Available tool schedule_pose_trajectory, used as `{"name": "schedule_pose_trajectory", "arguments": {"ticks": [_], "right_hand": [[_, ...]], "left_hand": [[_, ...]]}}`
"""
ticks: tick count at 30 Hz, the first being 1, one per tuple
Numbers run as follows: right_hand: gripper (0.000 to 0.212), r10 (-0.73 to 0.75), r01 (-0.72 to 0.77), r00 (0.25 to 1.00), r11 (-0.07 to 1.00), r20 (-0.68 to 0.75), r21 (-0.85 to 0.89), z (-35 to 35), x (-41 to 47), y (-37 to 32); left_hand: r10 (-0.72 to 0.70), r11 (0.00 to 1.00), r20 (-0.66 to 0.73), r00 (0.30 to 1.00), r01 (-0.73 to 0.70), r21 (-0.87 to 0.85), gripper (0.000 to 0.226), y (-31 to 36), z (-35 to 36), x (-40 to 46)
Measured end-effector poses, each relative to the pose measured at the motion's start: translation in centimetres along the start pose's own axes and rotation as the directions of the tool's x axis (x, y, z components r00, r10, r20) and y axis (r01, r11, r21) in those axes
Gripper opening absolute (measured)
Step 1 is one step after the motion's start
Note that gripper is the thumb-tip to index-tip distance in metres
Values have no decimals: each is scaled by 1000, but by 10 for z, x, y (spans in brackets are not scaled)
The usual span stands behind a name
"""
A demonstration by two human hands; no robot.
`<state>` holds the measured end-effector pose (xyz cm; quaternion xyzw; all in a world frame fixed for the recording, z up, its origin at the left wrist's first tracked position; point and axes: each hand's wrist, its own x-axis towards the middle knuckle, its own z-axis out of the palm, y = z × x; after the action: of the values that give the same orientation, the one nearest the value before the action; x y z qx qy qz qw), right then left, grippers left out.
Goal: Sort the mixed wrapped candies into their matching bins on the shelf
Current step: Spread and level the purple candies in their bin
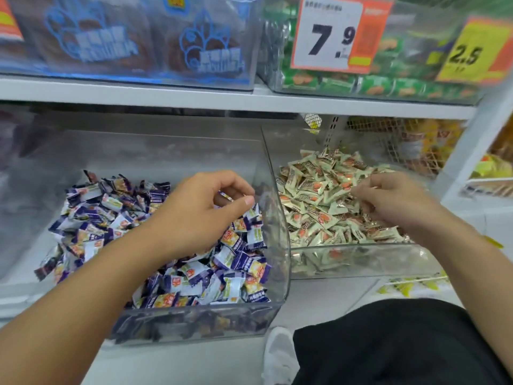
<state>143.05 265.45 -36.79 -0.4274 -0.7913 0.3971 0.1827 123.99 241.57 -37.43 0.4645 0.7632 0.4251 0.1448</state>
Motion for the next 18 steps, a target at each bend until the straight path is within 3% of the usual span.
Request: {"name": "schedule_pose_trajectory", "arguments": {"ticks": [2, 3, 6, 9, 11, 14, 16, 18], "right_hand": [[15, -5, -6, 996, 993, -92, -118, -1, 0, -5], [21, -40, 14, 990, 982, -137, -189, -3, -3, -10], [30, -353, 266, 918, 885, -178, -382, 0, -29, -34], [14, -702, 693, 707, 666, 82, -275, 28, -75, -81], [20, -789, 850, 526, 498, 318, -171, 52, -93, -114], [31, -717, 921, 336, 387, 611, -53, 102, -74, -171], [37, -529, 918, 313, 382, 789, -108, 151, -40, -200], [45, -311, 908, 342, 352, 887, -226, 203, -3, -209]], "left_hand": [[-21, 1000, -43, 999, 21, 8, 6, -2, -10, 0], [-47, 998, -79, 996, 51, 44, 6, -4, -18, 0], [-169, 919, -172, 970, 218, 328, 19, -19, -53, -5], [-372, 668, -197, 907, 409, 622, 31, -47, -99, -29], [-570, 575, -43, 821, 436, 693, 29, -59, -117, -49], [-667, 622, 195, 719, 394, 677, 28, -71, -123, -71], [-645, 664, 248, 723, 370, 650, 35, -81, -119, -72], [-633, 685, 242, 736, 386, 618, 38, -89, -116, -67]]}}
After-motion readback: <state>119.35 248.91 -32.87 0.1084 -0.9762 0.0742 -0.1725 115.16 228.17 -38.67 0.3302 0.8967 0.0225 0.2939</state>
